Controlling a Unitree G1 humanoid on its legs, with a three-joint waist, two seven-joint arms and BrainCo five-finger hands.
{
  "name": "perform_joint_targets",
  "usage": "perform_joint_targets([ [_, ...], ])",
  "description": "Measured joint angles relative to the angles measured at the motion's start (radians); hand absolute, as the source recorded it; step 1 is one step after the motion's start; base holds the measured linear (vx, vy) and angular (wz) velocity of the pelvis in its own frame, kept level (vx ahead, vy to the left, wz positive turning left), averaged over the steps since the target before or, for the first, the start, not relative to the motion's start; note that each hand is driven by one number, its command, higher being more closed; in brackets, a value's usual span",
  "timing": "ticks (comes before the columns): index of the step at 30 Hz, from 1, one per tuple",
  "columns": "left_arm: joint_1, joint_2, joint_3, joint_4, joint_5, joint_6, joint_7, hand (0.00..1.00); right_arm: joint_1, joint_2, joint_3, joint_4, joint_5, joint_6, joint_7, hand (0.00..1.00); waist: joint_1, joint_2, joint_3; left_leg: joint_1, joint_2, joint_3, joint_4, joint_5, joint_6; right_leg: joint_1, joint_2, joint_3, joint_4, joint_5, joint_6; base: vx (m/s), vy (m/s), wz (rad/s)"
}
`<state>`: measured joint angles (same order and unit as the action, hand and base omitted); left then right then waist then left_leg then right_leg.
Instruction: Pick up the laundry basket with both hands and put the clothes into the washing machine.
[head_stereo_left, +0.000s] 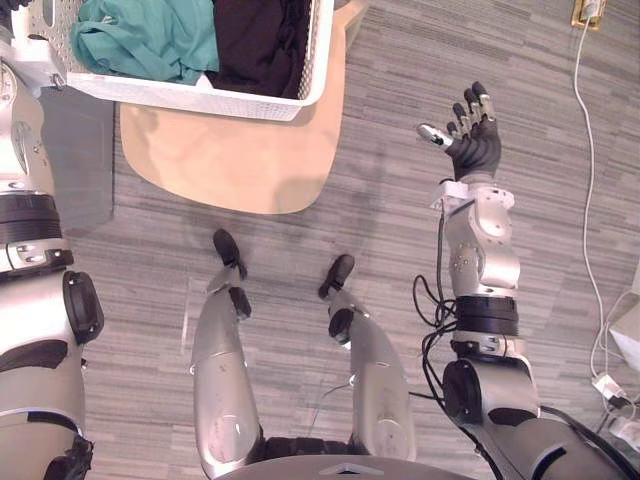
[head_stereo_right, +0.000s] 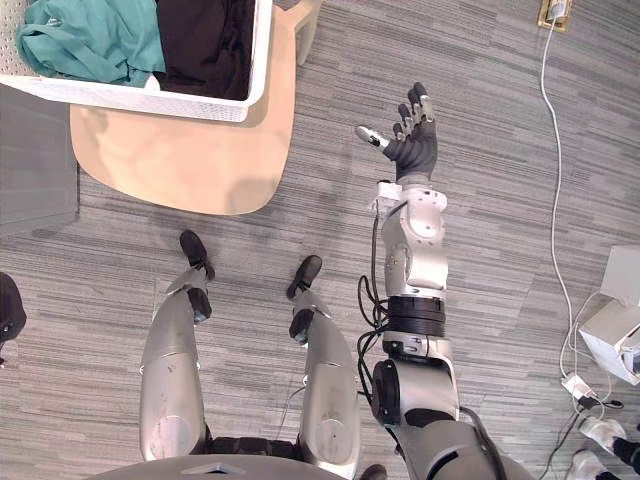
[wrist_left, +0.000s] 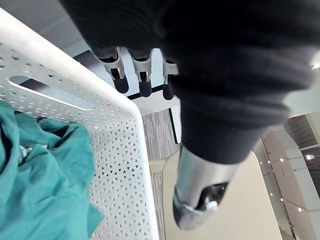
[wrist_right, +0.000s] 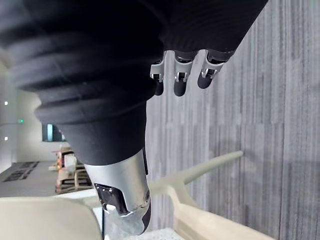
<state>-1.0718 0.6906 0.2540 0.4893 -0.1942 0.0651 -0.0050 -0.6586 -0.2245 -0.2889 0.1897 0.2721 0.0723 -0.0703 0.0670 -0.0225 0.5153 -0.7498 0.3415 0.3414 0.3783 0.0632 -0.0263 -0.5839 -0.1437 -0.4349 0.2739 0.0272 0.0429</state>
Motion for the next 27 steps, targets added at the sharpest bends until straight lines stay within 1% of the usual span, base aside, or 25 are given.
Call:
perform_joint_targets([
  [3, 0.045, -0.001, 0.016, 0.001, -0.001, -0.011, 0.005, 0.0, -0.006, -0.001, -0.014, 0.05, 0.0, -0.001, -0.001, 0.0, -0.004, 0.0, 0.0, 0.015, 0.002, 0.014, 0.0, 0.0, 0.0, 0.002, -0.002, 0.013, 0.005, 0.001, 0.001, 0.04, -0.016, -0.1],
  [4, 0.094, -0.002, 0.037, 0.001, -0.001, -0.014, 0.01, 0.0, 0.006, 0.0, -0.018, 0.078, -0.002, -0.001, -0.002, 0.0, -0.007, 0.0, 0.0, 0.033, 0.002, 0.02, 0.001, 0.0, 0.0, 0.009, -0.005, 0.02, 0.015, 0.001, 0.001, 0.05, -0.015, -0.12],
  [5, 0.105, -0.003, 0.044, 0.001, -0.001, -0.015, 0.012, 0.0, 0.014, 0.001, -0.018, 0.08, -0.003, -0.001, -0.002, 0.0, -0.007, 0.0, 0.0, 0.039, 0.002, 0.02, 0.001, 0.0, 0.0, 0.013, -0.006, 0.021, 0.017, 0.001, 0.001, 0.06, -0.019, -0.1],
  [6, 0.163, -0.009, 0.076, 0.0, -0.002, -0.021, 0.02, 0.0, 0.039, 0.001, -0.021, 0.093, -0.004, -0.001, -0.002, 0.0, -0.012, 0.0, 0.0, 0.062, 0.002, 0.023, 0.001, 0.0, 0.0, 0.031, -0.006, 0.025, 0.021, 0.001, 0.001, 0.06, -0.019, -0.08],
  [8, 0.283, -0.051, 0.149, -0.03, -0.019, -0.033, 0.025, 0.0, 0.102, 0.004, -0.036, 0.101, -0.025, -0.003, -0.002, 0.0, -0.013, 0.0, 0.0, 0.117, 0.002, 0.039, 0.002, -0.003, 0.004, 0.066, -0.012, 0.04, 0.037, -0.003, 0.005, 0.07, -0.022, -0.12],
  [9, 0.393, -0.087, 0.186, -0.066, -0.019, -0.043, 0.032, 0.0, 0.166, 0.008, -0.037, 0.102, -0.055, -0.004, -0.002, 0.0, -0.011, 0.0, 0.0, 0.164, 0.001, 0.051, 0.01, -0.02, 0.002, 0.098, -0.02, 0.049, 0.057, -0.022, 0.006, 0.06, -0.023, -0.12],
  [10, 0.448, -0.103, 0.199, -0.085, -0.018, -0.045, 0.037, 0.0, 0.197, 0.014, -0.038, 0.102, -0.07, -0.004, -0.002, 0.0, -0.011, 0.0, -0.001, 0.179, 0.002, 0.054, 0.023, -0.033, 0.001, 0.11, -0.025, 0.054, 0.074, -0.036, 0.008, 0.06, -0.028, -0.14],
  [11, 0.565, -0.158, 0.238, -0.123, -0.018, -0.051, 0.046, 0.0, 0.273, 0.031, -0.043, 0.105, -0.104, -0.004, -0.001, 0.0, -0.011, 0.001, -0.002, 0.215, 0.006, 0.054, 0.06, -0.067, -0.007, 0.134, -0.035, 0.064, 0.124, -0.069, 0.007, 0.03, -0.018, -0.12],
  [12, 0.669, -0.227, 0.266, -0.138, -0.021, -0.066, 0.052, 0.0, 0.347, 0.051, -0.053, 0.122, -0.125, -0.008, 0.0, 0.0, -0.009, 0.001, -0.003, 0.248, 0.011, 0.056, 0.094, -0.098, -0.01, 0.155, -0.047, 0.07, 0.175, -0.089, 0.004, 0.0, -0.004, -0.13],
  [13, 0.714, -0.26, 0.272, -0.146, -0.024, -0.069, 0.058, 0.0, 0.379, 0.062, -0.056, 0.146, -0.127, -0.01, 0.001, 0.0, -0.01, 0.0, -0.005, 0.267, 0.016, 0.057, 0.106, -0.114, -0.007, 0.17, -0.048, 0.072, 0.19, -0.09, 0.003, -0.04, -0.005, -0.14],
  [14, 0.813, -0.331, 0.272, -0.148, -0.044, -0.073, 0.058, 0.0, 0.447, 0.09, -0.064, 0.195, -0.147, -0.009, 0.004, 0.0, -0.004, -0.002, -0.023, 0.298, 0.028, 0.058, 0.109, -0.134, -0.005, 0.199, -0.041, 0.08, 0.195, -0.093, 0.007, -0.04, -0.061, 0.02],
  [15, 0.894, -0.398, 0.259, -0.148, -0.067, -0.078, 0.059, 0.0, 0.51, 0.128, -0.08, 0.233, -0.158, -0.011, 0.004, 0.0, -0.004, -0.006, -0.034, 0.326, 0.03, 0.053, 0.126, -0.145, 0.001, 0.197, -0.071, 0.098, 0.387, -0.175, -0.031, -0.03, -0.094, 0.16],
  [16, 0.932, -0.427, 0.247, -0.148, -0.081, -0.083, 0.059, 0.0, 0.546, 0.147, -0.082, 0.259, -0.158, -0.014, 0.005, 0.0, -0.004, -0.013, -0.043, 0.343, 0.025, 0.043, 0.133, -0.15, 0.001, 0.201, -0.081, 0.119, 0.496, -0.207, -0.034, 0.0, -0.172, 0.42],
  [17, 1.017, -0.481, 0.231, -0.146, -0.1, -0.091, 0.059, 0.0, 0.61, 0.191, -0.083, 0.332, -0.158, -0.013, 0.01, 0.0, 0.002, -0.045, -0.104, 0.354, 0.006, 0.036, 0.136, -0.15, 0.0, 0.203, -0.078, 0.19, 0.649, -0.238, -0.012, 0.02, -0.24, 0.56],
  [18, 1.091, -0.54, 0.213, -0.123, -0.131, -0.112, 0.064, 0.0, 0.672, 0.228, -0.098, 0.384, -0.147, -0.018, 0.02, 0.0, 0.011, -0.059, -0.166, 0.353, -0.017, 0.011, 0.138, -0.147, 0.0, 0.24, -0.056, 0.253, 0.692, -0.269, 0.021, 0.04, -0.326, 0.76],
  [19, 1.15, -0.599, 0.198, -0.095, -0.159, -0.125, 0.064, 0.0, 0.725, 0.241, -0.1, 0.427, -0.129, -0.027, 0.026, 0.0, 0.019, -0.056, -0.208, 0.356, -0.037, -0.02, 0.136, -0.136, -0.002, 0.278, -0.025, 0.307, 0.67, -0.312, 0.073, 0.03, -0.282, 0.69],
  [20, 1.166, -0.617, 0.191, -0.083, -0.168, -0.13, 0.064, 0.0, 0.735, 0.244, -0.101, 0.439, -0.117, -0.028, 0.026, 0.0, 0.02, -0.053, -0.218, 0.358, -0.045, -0.024, 0.13, -0.128, -0.007, 0.29, -0.017, 0.317, 0.661, -0.317, 0.081, -0.01, -0.21, 0.85],
  [21, 1.207, -0.675, 0.168, -0.037, -0.2, -0.136, 0.065, 0.0, 0.755, 0.248, -0.105, 0.486, -0.088, -0.035, 0.028, 0.0, 0.022, -0.04, -0.251, 0.377, -0.066, -0.052, 0.082, -0.091, -0.012, 0.345, 0.005, 0.327, 0.606, -0.354, 0.094, -0.04, -0.17, 0.82],
  [22, 1.251, -0.725, 0.151, 0.002, -0.223, -0.14, 0.063, 0.0, 0.779, 0.254, -0.105, 0.52, -0.065, -0.044, 0.031, 0.0, 0.036, -0.037, -0.293, 0.388, -0.09, -0.07, 0.023, -0.044, -0.01, 0.401, 0.021, 0.322, 0.516, -0.41, 0.078, -0.06, -0.171, 0.84],
  [23, 1.269, -0.746, 0.142, 0.019, -0.234, -0.141, 0.063, 0.0, 0.785, 0.255, -0.105, 0.537, -0.057, -0.051, 0.035, 0.0, 0.042, -0.035, -0.308, 0.386, -0.098, -0.077, -0.001, -0.02, -0.011, 0.42, 0.027, 0.32, 0.469, -0.434, 0.067, -0.11, -0.213, 0.63],
  [24, 1.289, -0.768, 0.114, 0.067, -0.249, -0.141, 0.059, 0.0, 0.782, 0.255, -0.102, 0.558, -0.034, -0.06, 0.038, 0.0, 0.053, -0.031, -0.322, 0.385, -0.112, -0.094, -0.053, 0.034, -0.009, 0.457, 0.03, 0.304, 0.383, -0.474, 0.045, -0.18, -0.222, 0.55],
  [25, 1.301, -0.771, 0.085, 0.109, -0.266, -0.141, 0.055, 0.0, 0.761, 0.251, -0.088, 0.58, -0.03, -0.071, 0.037, 0.0, 0.065, -0.013, -0.326, 0.384, -0.115, -0.113, -0.112, 0.091, -0.01, 0.476, 0.045, 0.265, 0.327, -0.494, 0.017, -0.22, -0.213, 0.61],
  [26, 1.307, -0.772, 0.077, 0.122, -0.271, -0.14, 0.056, 0.0, 0.759, 0.249, -0.077, 0.587, -0.03, -0.074, 0.037, 0.0, 0.064, 0.005, -0.329, 0.385, -0.115, -0.137, -0.151, 0.111, -0.015, 0.474, 0.053, 0.237, 0.319, -0.482, 0.009, -0.3, -0.168, 0.86],
  [27, 1.316, -0.772, 0.074, 0.119, -0.289, -0.142, 0.051, 0.0, 0.756, 0.242, -0.065, 0.626, -0.033, -0.081, 0.037, 0.0, 0.059, 0.018, -0.343, 0.381, -0.114, -0.152, -0.217, 0.081, -0.075, 0.48, 0.059, 0.184, 0.297, -0.463, -0.008, -0.33, -0.084, 1.2],
])
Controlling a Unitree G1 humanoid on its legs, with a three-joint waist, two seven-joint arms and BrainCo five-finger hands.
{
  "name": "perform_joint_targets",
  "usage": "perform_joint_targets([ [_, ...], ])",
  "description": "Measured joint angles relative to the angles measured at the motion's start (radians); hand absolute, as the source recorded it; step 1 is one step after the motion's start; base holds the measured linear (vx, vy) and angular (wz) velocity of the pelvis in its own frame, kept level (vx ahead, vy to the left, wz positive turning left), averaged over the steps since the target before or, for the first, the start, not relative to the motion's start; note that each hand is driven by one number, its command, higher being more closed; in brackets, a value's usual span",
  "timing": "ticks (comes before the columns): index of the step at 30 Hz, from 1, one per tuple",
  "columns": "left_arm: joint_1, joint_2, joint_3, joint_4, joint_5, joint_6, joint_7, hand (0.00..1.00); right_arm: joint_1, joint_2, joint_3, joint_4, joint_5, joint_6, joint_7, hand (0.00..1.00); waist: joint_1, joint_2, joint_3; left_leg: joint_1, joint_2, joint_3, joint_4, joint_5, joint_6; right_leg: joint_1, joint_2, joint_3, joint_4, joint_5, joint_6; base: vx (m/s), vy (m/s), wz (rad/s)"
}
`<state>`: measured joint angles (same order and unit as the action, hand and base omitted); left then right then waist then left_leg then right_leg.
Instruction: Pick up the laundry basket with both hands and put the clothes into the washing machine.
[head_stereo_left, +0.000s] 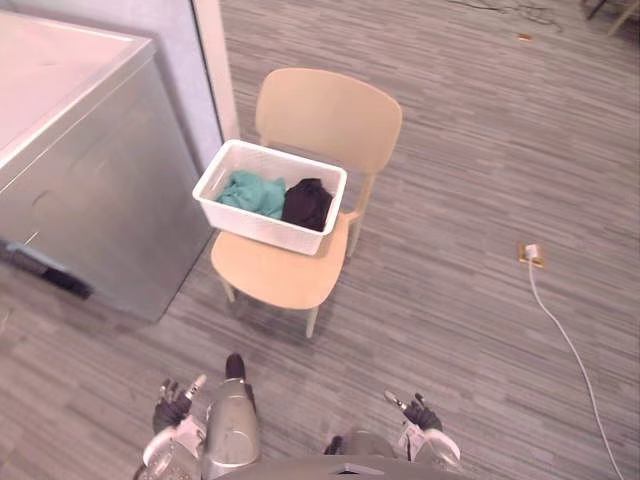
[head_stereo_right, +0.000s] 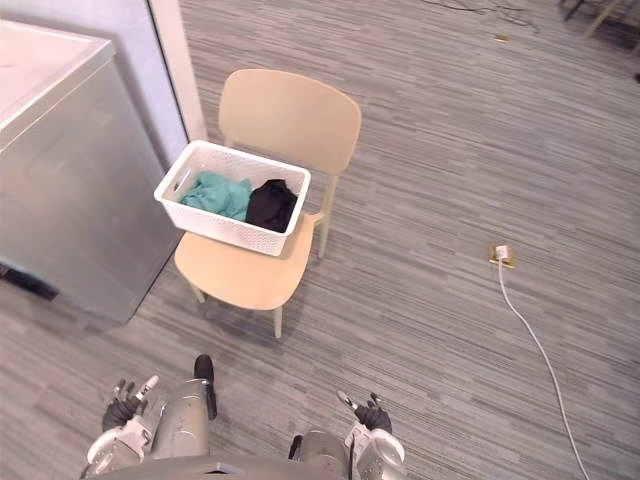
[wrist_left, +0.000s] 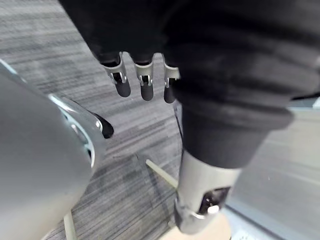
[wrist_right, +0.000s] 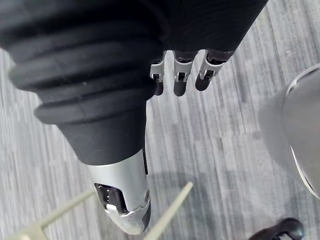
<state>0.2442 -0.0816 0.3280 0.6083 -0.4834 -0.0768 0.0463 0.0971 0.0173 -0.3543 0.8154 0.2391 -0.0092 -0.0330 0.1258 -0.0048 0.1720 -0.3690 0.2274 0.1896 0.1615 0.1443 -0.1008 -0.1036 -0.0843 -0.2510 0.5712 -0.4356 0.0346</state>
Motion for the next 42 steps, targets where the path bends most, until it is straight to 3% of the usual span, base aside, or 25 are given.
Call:
perform_joint_targets([
  [3, -0.023, 0.001, -0.019, 0.026, -0.06, -0.007, -0.011, 0.0, -0.023, 0.0, 0.018, 0.075, -0.049, 0.01, 0.001, 0.0, -0.005, -0.027, -0.011, -0.056, -0.005, 0.072, 0.168, -0.046, 0.031, 0.02, -0.059, -0.14, -0.102, 0.083, -0.019, -0.22, -0.017, 1.22],
  [4, -0.023, 0.001, -0.017, 0.038, -0.061, -0.008, -0.017, 0.0, -0.026, -0.007, 0.025, 0.074, -0.079, 0.014, 0.001, 0.0, -0.013, -0.026, -0.011, -0.045, 0.031, 0.125, 0.296, -0.104, 0.082, 0.04, -0.075, -0.187, -0.138, 0.114, -0.014, -0.12, 0.041, 1.14],
  [7, -0.028, 0.009, -0.029, 0.053, -0.06, -0.009, -0.019, 0.0, -0.005, -0.021, 0.033, 0.075, -0.09, 0.013, 0.002, 0.0, -0.026, -0.015, -0.033, 0.036, 0.124, 0.202, 0.446, -0.213, 0.116, 0.074, -0.116, -0.292, -0.164, 0.146, 0.005, -0.07, 0.128, 1.06],
  [9, -0.068, 0.008, -0.048, 0.117, -0.059, -0.014, -0.028, 0.0, 0.001, -0.037, 0.008, 0.115, -0.09, 0.013, 0.001, 0.0, -0.061, 0.006, -0.079, 0.098, 0.192, 0.272, 0.411, -0.201, 0.13, 0.087, -0.171, -0.422, -0.15, 0.161, 0.032, 0.0, 0.288, 1.88],
  [10, -0.086, 0.007, -0.062, 0.123, -0.059, -0.014, -0.028, 0.0, 0.001, -0.04, -0.012, 0.122, -0.09, 0.013, 0.001, 0.0, -0.074, 0.015, -0.083, 0.092, 0.164, 0.303, 0.383, -0.194, 0.126, 0.098, -0.191, -0.461, -0.133, 0.165, 0.04, 0.07, 0.308, 2.28],
  [11, -0.101, 0.006, -0.09, 0.128, -0.047, -0.019, -0.026, 0.0, 0.0, -0.028, -0.058, 0.155, -0.088, 0.013, 0.001, 0.0, -0.101, 0.007, -0.074, 0.084, 0.109, 0.367, 0.336, -0.166, 0.177, 0.106, -0.222, -0.517, -0.129, 0.157, 0.037, 0.03, 0.267, 2.27],
  [12, -0.119, 0.012, -0.092, 0.141, -0.036, -0.026, -0.013, 0.0, -0.001, -0.016, -0.078, 0.173, -0.09, 0.007, 0.003, 0.0, -0.107, -0.001, -0.08, 0.096, 0.052, 0.368, 0.214, -0.136, 0.182, 0.12, -0.168, -0.524, -0.285, 0.166, 0.044, -0.03, 0.298, 2.44],
  [14, -0.131, 0.022, -0.09, 0.178, -0.023, -0.029, 0.002, 0.0, 0.002, -0.017, -0.097, 0.189, -0.089, 0.004, 0.001, 0.0, -0.128, -0.005, -0.082, 0.114, 0.011, 0.432, 0.134, -0.177, 0.15, 0.192, -0.141, -0.58, -0.409, 0.314, 0.099, -0.03, 0.288, 1.76],
  [15, -0.153, 0.022, -0.094, 0.21, -0.011, -0.028, 0.013, 0.0, -0.015, -0.033, -0.131, 0.216, -0.089, 0.005, -0.002, 0.0, -0.116, 0.001, -0.066, 0.132, -0.033, 0.458, 0.094, -0.17, 0.127, 0.211, -0.174, -0.625, -0.387, 0.327, 0.112, 0.04, 0.246, 1.05],
  [18, -0.121, 0.021, -0.096, 0.203, 0.004, -0.029, 0.017, 0.0, -0.003, -0.037, -0.187, 0.23, -0.081, 0.008, -0.011, 0.0, -0.106, 0.004, -0.068, 0.167, -0.178, 0.37, 0.013, -0.167, 0.149, 0.243, -0.285, -0.666, -0.262, 0.332, 0.12, 0.08, 0.323, 1.21],
  [19, -0.116, 0.021, -0.116, 0.197, 0.021, -0.033, 0.017, 0.0, 0.014, -0.041, -0.209, 0.216, -0.079, 0.003, -0.019, 0.0, -0.127, 0.019, -0.061, 0.189, -0.237, 0.294, -0.016, -0.168, 0.177, 0.218, -0.369, -0.61, -0.08, 0.329, 0.004, 0.11, 0.332, 1.78],
  [20, -0.116, 0.021, -0.138, 0.197, 0.032, -0.037, 0.017, 0.0, 0.029, -0.043, -0.213, 0.184, -0.078, -0.021, -0.026, 0.0, -0.14, 0.031, -0.054, 0.194, -0.256, 0.252, -0.018, -0.178, 0.185, 0.192, -0.385, -0.526, 0.01, 0.324, -0.073, 0.13, 0.332, 2.11],
  [22, -0.145, 0.046, -0.149, 0.198, 0.074, -0.043, 0.027, 0.0, 0.034, -0.038, -0.206, 0.142, -0.047, -0.03, -0.026, 0.0, -0.153, 0.05, -0.009, 0.238, -0.297, 0.139, -0.03, -0.204, 0.188, 0.035, -0.245, -0.091, 0.223, 0.186, -0.033, 0.11, 0.205, 1.82],
  [24, -0.142, 0.046, -0.126, 0.199, 0.104, -0.043, 0.039, 0.0, 0.035, 0.004, -0.203, 0.121, -0.023, -0.032, -0.043, 0.0, -0.154, 0.03, 0.002, 0.311, -0.307, 0.181, -0.069, -0.243, 0.162, -0.06, -0.139, 0.047, 0.266, 0.108, -0.019, 0.23, 0.046, 1.21],
  [27, -0.141, 0.04, -0.123, 0.199, 0.156, -0.049, 0.039, 0.0, 0.038, 0.031, -0.138, 0.026, 0.029, -0.038, -0.045, 0.0, -0.195, -0.009, 0.035, 0.322, -0.321, 0.234, 0.08, -0.329, 0.217, -0.216, -0.139, 0.04, 0.23, 0.082, 0.0, 0.21, -0.038, 0.87],
  [28, -0.141, 0.017, -0.125, 0.2, 0.167, -0.049, 0.043, 0.0, 0.035, 0.017, -0.112, -0.015, 0.033, -0.04, -0.045, 0.0, -0.195, 0.02, 0.035, 0.342, -0.32, 0.233, 0.058, -0.345, 0.211, -0.271, -0.132, -0.045, 0.146, 0.104, -0.023, 0.17, 0.04, 0.09],
  [31, -0.157, 0.001, -0.136, 0.179, 0.191, -0.048, 0.054, 0.0, 0.026, 0.027, -0.081, -0.096, 0.031, -0.055, -0.055, 0.0, -0.199, 0.035, 0.033, 0.367, -0.238, 0.295, 0.137, -0.418, 0.156, -0.304, -0.149, -0.288, -0.056, 0.208, -0.052, 0.39, 0.001, 0.08],
  [32, -0.168, 0.003, -0.131, 0.19, 0.192, -0.042, 0.061, 0.0, 0.021, 0.03, -0.055, -0.096, 0.027, -0.05, -0.066, 0.0, -0.184, 0.005, 0.04, 0.414, -0.265, 0.314, 0.132, -0.444, 0.157, -0.289, -0.18, -0.345, -0.103, 0.243, -0.079, 0.46, -0.111, -0.11],
  [35, -0.162, -0.004, -0.136, 0.197, 0.206, -0.039, 0.061, 0.0, 0.035, 0.029, 0.011, -0.158, -0.012, -0.048, -0.076, 0.0, -0.187, 0.035, -0.003, 0.498, -0.228, 0.311, 0.164, -0.517, 0.063, -0.225, -0.117, -0.361, -0.117, 0.26, -0.113, 0.54, -0.061, -0.08],
  [36, -0.173, -0.004, -0.114, 0.191, 0.214, -0.04, 0.062, 0.0, 0.038, 0.041, 0.02, -0.174, -0.011, -0.048, -0.079, 0.0, -0.203, 0.033, 0.0, 0.436, -0.156, 0.304, 0.402, -0.512, 0.044, -0.183, -0.101, -0.381, -0.117, 0.279, -0.144, 0.59, -0.057, 0.02],
  [37, -0.176, -0.007, -0.095, 0.19, 0.214, -0.039, 0.068, 0.0, 0.04, 0.043, 0.019, -0.172, -0.011, -0.048, -0.079, 0.0, -0.208, 0.031, 0.001, 0.396, -0.107, 0.305, 0.548, -0.485, 0.049, -0.159, -0.093, -0.388, -0.116, 0.286, -0.173, 0.58, -0.056, -0.09],
  [38, -0.176, -0.007, -0.085, 0.19, 0.214, -0.035, 0.075, 0.0, 0.037, 0.042, 0.024, -0.178, -0.012, -0.047, -0.08, 0.0, -0.206, 0.047, 0.01, 0.342, -0.02, 0.31, 0.754, -0.389, 0.111, -0.125, -0.058, -0.372, -0.112, 0.268, -0.186, 0.54, -0.084, -0.77],
  [39, -0.164, -0.007, -0.058, 0.189, 0.214, -0.025, 0.077, 0.0, 0.042, 0.045, 0.04, -0.199, -0.012, -0.046, -0.082, 0.0, -0.178, 0.061, 0.008, 0.297, 0.078, 0.324, 0.933, -0.168, 0.192, -0.08, -0.004, -0.318, -0.118, 0.24, -0.186, 0.56, -0.002, -1.56],
  [40, -0.143, -0.007, -0.036, 0.188, 0.215, -0.021, 0.083, 0.0, 0.049, 0.048, 0.055, -0.216, -0.012, -0.048, -0.082, 0.0, -0.149, 0.069, -0.005, 0.257, 0.152, 0.324, 1.053, -0.053, 0.2, -0.036, 0.035, -0.253, -0.15, 0.232, -0.19, 0.58, 0.044, -1.76],
  [42, -0.132, -0.008, -0.013, 0.188, 0.215, -0.021, 0.086, 0.0, 0.044, 0.05, 0.065, -0.23, -0.012, -0.046, -0.083, 0.0, -0.145, 0.064, -0.015, 0.181, 0.183, 0.302, 1.128, -0.135, 0.164, 0.008, 0.043, -0.182, -0.173, 0.211, -0.17, 0.65, 0.136, -1.29],
])
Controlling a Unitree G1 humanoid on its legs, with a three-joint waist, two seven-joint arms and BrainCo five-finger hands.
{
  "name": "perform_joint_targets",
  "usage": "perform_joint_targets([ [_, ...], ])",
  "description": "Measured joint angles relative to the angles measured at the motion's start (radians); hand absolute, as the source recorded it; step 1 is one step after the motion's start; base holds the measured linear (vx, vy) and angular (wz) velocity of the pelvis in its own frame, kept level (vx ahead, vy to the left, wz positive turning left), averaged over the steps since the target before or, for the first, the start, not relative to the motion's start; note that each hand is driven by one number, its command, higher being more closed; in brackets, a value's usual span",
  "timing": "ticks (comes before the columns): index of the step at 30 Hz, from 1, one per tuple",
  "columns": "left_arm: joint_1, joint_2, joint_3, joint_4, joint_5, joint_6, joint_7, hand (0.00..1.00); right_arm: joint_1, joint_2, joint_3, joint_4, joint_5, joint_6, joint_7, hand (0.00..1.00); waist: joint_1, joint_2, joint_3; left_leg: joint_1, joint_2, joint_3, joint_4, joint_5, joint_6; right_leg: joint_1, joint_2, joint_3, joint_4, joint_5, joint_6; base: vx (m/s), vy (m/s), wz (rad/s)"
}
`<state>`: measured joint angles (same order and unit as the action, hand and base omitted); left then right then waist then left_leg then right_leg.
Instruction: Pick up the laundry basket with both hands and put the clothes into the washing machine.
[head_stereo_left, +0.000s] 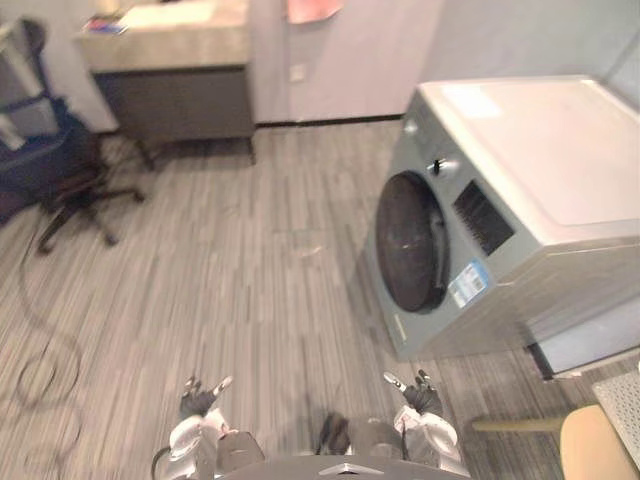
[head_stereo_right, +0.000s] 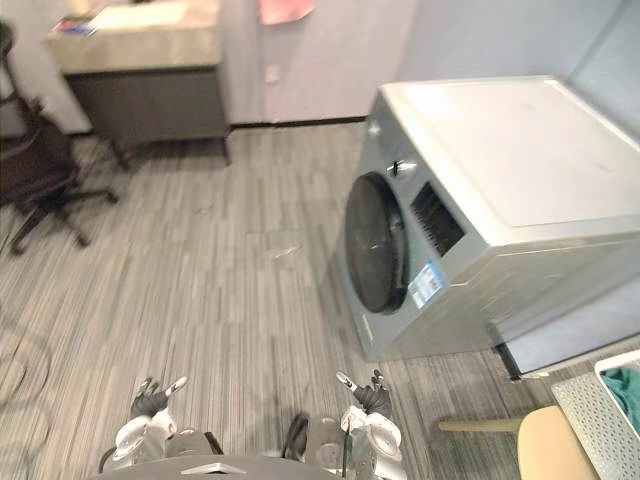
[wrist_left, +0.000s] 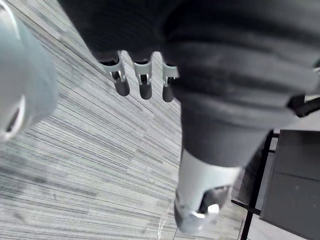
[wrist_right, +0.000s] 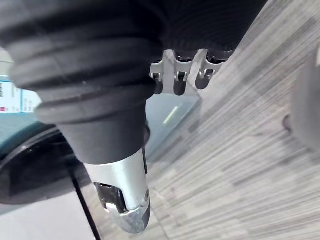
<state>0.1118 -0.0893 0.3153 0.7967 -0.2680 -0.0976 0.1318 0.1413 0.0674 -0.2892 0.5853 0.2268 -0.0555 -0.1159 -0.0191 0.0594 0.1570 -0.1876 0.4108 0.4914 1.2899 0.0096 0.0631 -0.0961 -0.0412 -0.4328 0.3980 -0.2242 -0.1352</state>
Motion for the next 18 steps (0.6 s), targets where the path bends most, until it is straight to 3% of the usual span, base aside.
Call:
perform_joint_targets([
  [3, 0.012, 0.002, 0.015, 0.005, 0.01, 0.002, 0.0, 0.0, 0.027, -0.005, 0.081, -0.093, 0.0, 0.01, 0.002, 0.0, 0.003, -0.032, 0.004, -0.059, 0.01, -0.01, -0.175, -0.117, -0.015, 0.102, -0.018, 0.131, -0.105, 0.02, 0.062, 0.59, 0.167, -1.15],
  [4, 0.023, 0.01, 0.016, 0.0, 0.017, -0.001, 0.003, 0.0, 0.039, -0.008, 0.144, -0.161, -0.001, 0.001, 0.007, 0.0, 0.011, -0.046, 0.002, -0.068, -0.016, -0.056, -0.39, -0.155, -0.051, 0.128, -0.042, 0.207, -0.132, 0.022, 0.095, 0.45, 0.239, -1.57],
  [6, 0.026, 0.009, 0.016, 0.0, 0.018, -0.005, 0.008, 0.0, 0.045, -0.009, 0.181, -0.211, -0.012, -0.013, 0.015, 0.0, 0.018, -0.046, -0.003, -0.072, -0.063, -0.152, -0.646, -0.161, -0.069, 0.135, -0.074, 0.276, -0.132, 0.012, 0.139, 0.41, 0.366, -1.34],
  [8, 0.03, 0.01, 0.008, 0.004, 0.018, -0.009, 0.009, 0.0, 0.046, -0.009, 0.196, -0.269, -0.022, -0.032, 0.026, 0.0, 0.021, -0.041, -0.007, -0.074, -0.094, -0.28, -0.888, -0.13, -0.107, 0.138, -0.116, 0.35, -0.12, -0.014, 0.205, 0.4, 0.509, -1.09],
  [9, 0.039, 0.007, -0.006, 0.014, 0.018, -0.013, 0.009, 0.0, 0.058, -0.012, 0.196, -0.31, -0.021, -0.051, 0.026, 0.0, 0.02, -0.023, -0.023, -0.07, -0.112, -0.371, -1.005, -0.081, -0.133, 0.138, -0.134, 0.388, -0.113, -0.038, 0.258, 0.39, 0.631, -1.01],
  [10, 0.054, 0.004, -0.021, 0.04, 0.024, -0.014, 0.008, 0.0, 0.068, -0.031, 0.196, -0.35, -0.023, -0.07, 0.025, 0.0, 0.019, 0.024, -0.05, -0.073, -0.11, -0.441, -1.047, 0.023, -0.209, 0.134, -0.137, 0.431, -0.103, -0.07, 0.317, 0.38, 0.672, -1.0],
  [11, 0.055, 0.017, -0.012, 0.054, 0.03, -0.015, 0.009, 0.0, 0.054, -0.021, 0.195, -0.332, -0.029, -0.074, 0.024, 0.0, 0.017, -0.004, -0.048, -0.082, -0.128, -0.433, -0.987, 0.009, -0.272, 0.137, -0.171, 0.466, -0.095, -0.086, 0.343, 0.35, 0.663, -0.72],
  [12, 0.06, 0.057, -0.002, 0.047, 0.039, -0.027, 0.018, 0.0, 0.054, -0.019, 0.22, -0.338, -0.036, -0.069, 0.029, 0.0, 0.007, -0.054, -0.056, -0.101, -0.178, -0.404, -0.91, -0.064, -0.236, 0.132, -0.215, 0.495, -0.099, -0.082, 0.354, 0.31, 0.565, -0.33],
  [13, 0.06, 0.067, -0.002, 0.048, 0.047, -0.034, 0.019, 0.0, 0.053, -0.019, 0.228, -0.357, -0.038, -0.071, 0.029, 0.0, 0.006, -0.068, -0.061, -0.113, -0.191, -0.392, -0.873, -0.093, -0.222, 0.126, -0.215, 0.501, -0.105, -0.061, 0.351, 0.34, 0.614, -0.68],
  [14, 0.063, 0.075, -0.008, 0.054, 0.057, -0.032, 0.018, 0.0, 0.007, -0.017, 0.239, -0.389, -0.063, -0.076, 0.025, 0.0, 0.015, -0.085, -0.072, -0.13, -0.198, -0.321, -0.791, -0.163, -0.196, 0.098, -0.256, 0.517, -0.139, 0.009, 0.366, 0.29, 0.576, -1.04],
  [16, 0.07, 0.083, -0.029, 0.043, 0.057, -0.033, 0.019, 0.0, -0.104, -0.024, 0.257, -0.372, -0.119, -0.082, 0.012, 0.0, 0.031, -0.083, -0.073, -0.126, -0.189, -0.219, -0.78, -0.194, -0.167, 0.038, -0.289, 0.507, -0.186, 0.115, 0.348, 0.16, 0.489, -1.51],
  [17, 0.072, 0.089, -0.063, 0.018, 0.058, -0.033, 0.02, 0.0, -0.221, -0.044, 0.293, -0.317, -0.158, -0.091, -0.001, 0.0, 0.049, -0.073, -0.072, -0.116, -0.177, -0.124, -0.818, -0.187, -0.141, -0.021, -0.311, 0.421, -0.213, 0.197, 0.3, 0.07, 0.405, -1.69],
  [18, 0.067, 0.096, -0.084, -0.017, 0.058, -0.038, 0.02, 0.0, -0.331, -0.066, 0.318, -0.262, -0.199, -0.092, -0.005, 0.0, 0.054, -0.061, -0.065, -0.111, -0.185, -0.067, -0.856, -0.17, -0.115, -0.075, -0.329, 0.259, -0.187, 0.212, 0.276, 0.06, 0.372, -1.49],
])
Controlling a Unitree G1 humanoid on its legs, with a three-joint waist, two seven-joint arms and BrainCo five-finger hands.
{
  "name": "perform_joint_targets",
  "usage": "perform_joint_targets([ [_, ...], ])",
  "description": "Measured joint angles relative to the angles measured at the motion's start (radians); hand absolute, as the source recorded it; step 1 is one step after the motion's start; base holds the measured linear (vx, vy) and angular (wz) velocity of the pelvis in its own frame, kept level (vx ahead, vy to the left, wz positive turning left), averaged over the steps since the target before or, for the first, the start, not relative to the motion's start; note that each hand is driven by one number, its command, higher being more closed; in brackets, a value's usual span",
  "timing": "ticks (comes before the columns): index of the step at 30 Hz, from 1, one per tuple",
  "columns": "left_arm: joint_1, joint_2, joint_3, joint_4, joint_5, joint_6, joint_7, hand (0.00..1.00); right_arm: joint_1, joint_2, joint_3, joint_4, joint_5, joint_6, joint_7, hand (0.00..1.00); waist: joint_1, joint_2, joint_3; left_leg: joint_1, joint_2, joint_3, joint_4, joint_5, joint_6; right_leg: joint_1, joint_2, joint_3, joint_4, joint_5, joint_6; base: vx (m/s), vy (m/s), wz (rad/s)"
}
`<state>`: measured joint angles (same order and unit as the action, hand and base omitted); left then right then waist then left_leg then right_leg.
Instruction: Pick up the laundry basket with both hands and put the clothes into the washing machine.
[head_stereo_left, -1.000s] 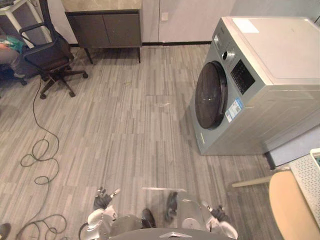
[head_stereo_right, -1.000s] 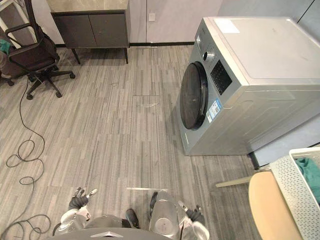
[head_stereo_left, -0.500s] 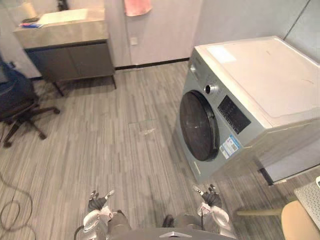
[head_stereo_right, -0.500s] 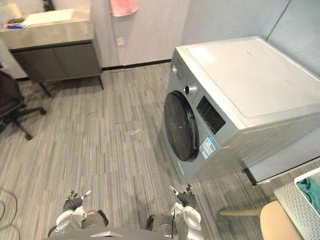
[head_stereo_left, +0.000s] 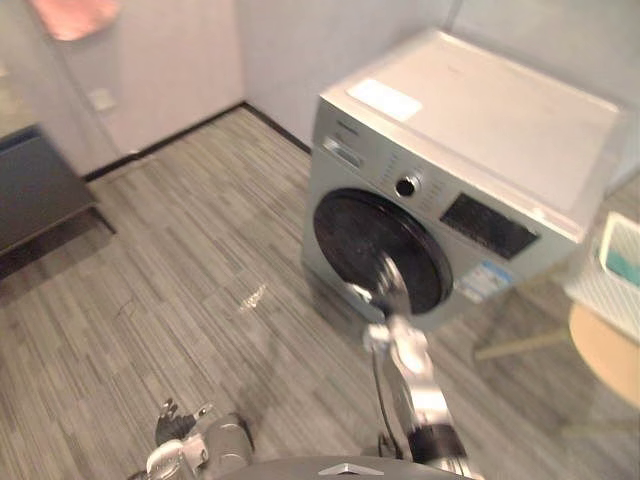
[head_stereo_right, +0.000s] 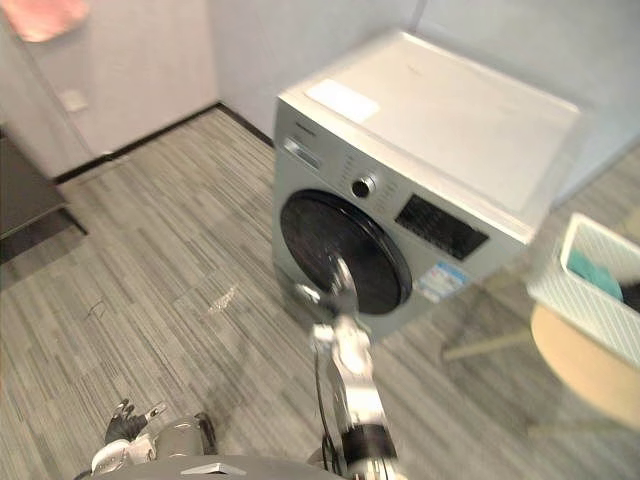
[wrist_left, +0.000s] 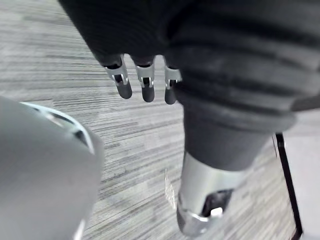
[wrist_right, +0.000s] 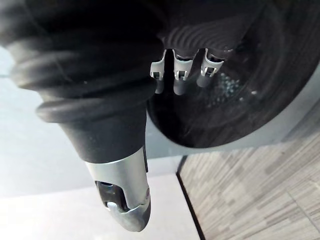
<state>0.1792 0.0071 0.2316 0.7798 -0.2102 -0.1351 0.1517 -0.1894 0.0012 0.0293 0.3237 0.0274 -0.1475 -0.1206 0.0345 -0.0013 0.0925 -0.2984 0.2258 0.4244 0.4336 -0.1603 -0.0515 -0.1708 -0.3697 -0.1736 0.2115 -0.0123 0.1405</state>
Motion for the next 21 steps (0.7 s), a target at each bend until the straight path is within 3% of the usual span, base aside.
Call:
perform_joint_targets([
  [2, -0.03, 0.01, -0.023, -0.023, -0.002, -0.008, -0.001, 0.0, -0.109, -0.039, 0.001, 0.019, -0.086, 0.003, -0.024, 0.0, 0.021, 0.029, 0.024, 0.002, -0.027, 0.021, -0.029, 0.011, 0.017, 0.0, 0.005, -0.162, -0.026, 0.001, -0.016, 0.03, 0.261, -0.81],
  [3, -0.054, 0.011, -0.035, -0.022, -0.003, -0.008, 0.001, 0.0, -0.157, -0.061, -0.004, 0.005, -0.146, 0.006, -0.047, 0.0, 0.021, 0.045, 0.046, 0.001, -0.039, 0.018, -0.021, 0.006, 0.025, 0.01, 0.01, -0.163, -0.055, 0.003, -0.017, 0.01, 0.215, -0.41],
  [4, -0.098, 0.01, -0.041, -0.022, -0.004, -0.008, 0.004, 0.0, -0.212, -0.095, -0.02, -0.017, -0.234, 0.017, -0.088, 0.0, 0.011, 0.089, 0.095, -0.007, -0.045, 0.014, 0.003, -0.003, 0.039, 0.03, 0.009, -0.163, -0.07, 0.02, -0.011, -0.02, 0.15, -0.08],
  [5, -0.123, 0.01, -0.042, -0.023, -0.004, -0.009, 0.006, 0.0, -0.232, -0.109, -0.037, -0.027, -0.277, 0.029, -0.107, 0.0, 0.012, 0.105, 0.116, -0.015, -0.045, 0.01, 0.012, -0.004, 0.042, 0.029, 0.009, -0.163, -0.071, 0.028, -0.003, -0.08, 0.11, 0.08],
  [6, -0.16, 0.013, -0.039, -0.032, -0.009, -0.024, 0.017, 0.0, -0.274, -0.119, -0.072, -0.033, -0.363, 0.066, -0.146, 0.0, 0.014, 0.127, 0.153, -0.03, -0.046, 0.003, 0.013, -0.003, 0.044, 0.02, 0.01, -0.164, -0.076, 0.041, 0.023, -0.13, 0.043, 0.07],
  [7, -0.168, 0.015, -0.038, -0.053, -0.024, -0.038, 0.027, 0.0, -0.299, -0.118, -0.102, -0.035, -0.441, 0.11, -0.182, 0.0, 0.013, 0.129, 0.156, -0.065, -0.047, -0.006, 0.006, 0.012, 0.044, -0.01, 0.014, -0.167, -0.088, 0.05, 0.046, -0.13, 0.001, 0.08],
  [10, -0.169, -0.006, -0.039, -0.06, -0.043, -0.036, 0.046, 0.0, -0.307, -0.099, -0.145, -0.079, -0.531, 0.203, -0.238, 0.0, 0.018, 0.116, 0.189, -0.086, -0.043, -0.012, -0.041, 0.054, 0.031, -0.043, 0.032, -0.164, -0.1, 0.06, 0.061, -0.1, -0.076, 0.02],
  [12, -0.159, -0.036, -0.034, -0.062, -0.045, -0.03, 0.047, 0.0, -0.297, -0.087, -0.157, -0.143, -0.557, 0.236, -0.264, 0.0, 0.017, 0.106, 0.2, -0.081, -0.041, -0.008, -0.067, 0.068, 0.025, -0.056, 0.039, -0.164, -0.096, 0.06, 0.061, -0.08, -0.069, -0.08],
  [17, -0.155, -0.083, -0.032, -0.072, -0.045, -0.023, 0.041, 0.0, -0.292, -0.087, -0.189, -0.239, -0.585, 0.252, -0.306, 0.0, 0.018, 0.094, 0.215, -0.082, -0.039, -0.017, -0.106, 0.105, 0.021, -0.08, 0.039, -0.174, -0.047, 0.035, 0.056, -0.06, -0.038, 0.07],
  [21, -0.151, -0.083, -0.034, -0.107, -0.046, -0.024, 0.036, 0.0, -0.313, -0.091, -0.274, -0.238, -0.619, 0.319, -0.325, 0.0, 0.026, 0.084, 0.232, -0.082, -0.051, -0.039, -0.158, 0.147, 0.018, -0.082, 0.039, -0.196, -0.04, 0.03, 0.051, -0.03, -0.026, 0.2],
])
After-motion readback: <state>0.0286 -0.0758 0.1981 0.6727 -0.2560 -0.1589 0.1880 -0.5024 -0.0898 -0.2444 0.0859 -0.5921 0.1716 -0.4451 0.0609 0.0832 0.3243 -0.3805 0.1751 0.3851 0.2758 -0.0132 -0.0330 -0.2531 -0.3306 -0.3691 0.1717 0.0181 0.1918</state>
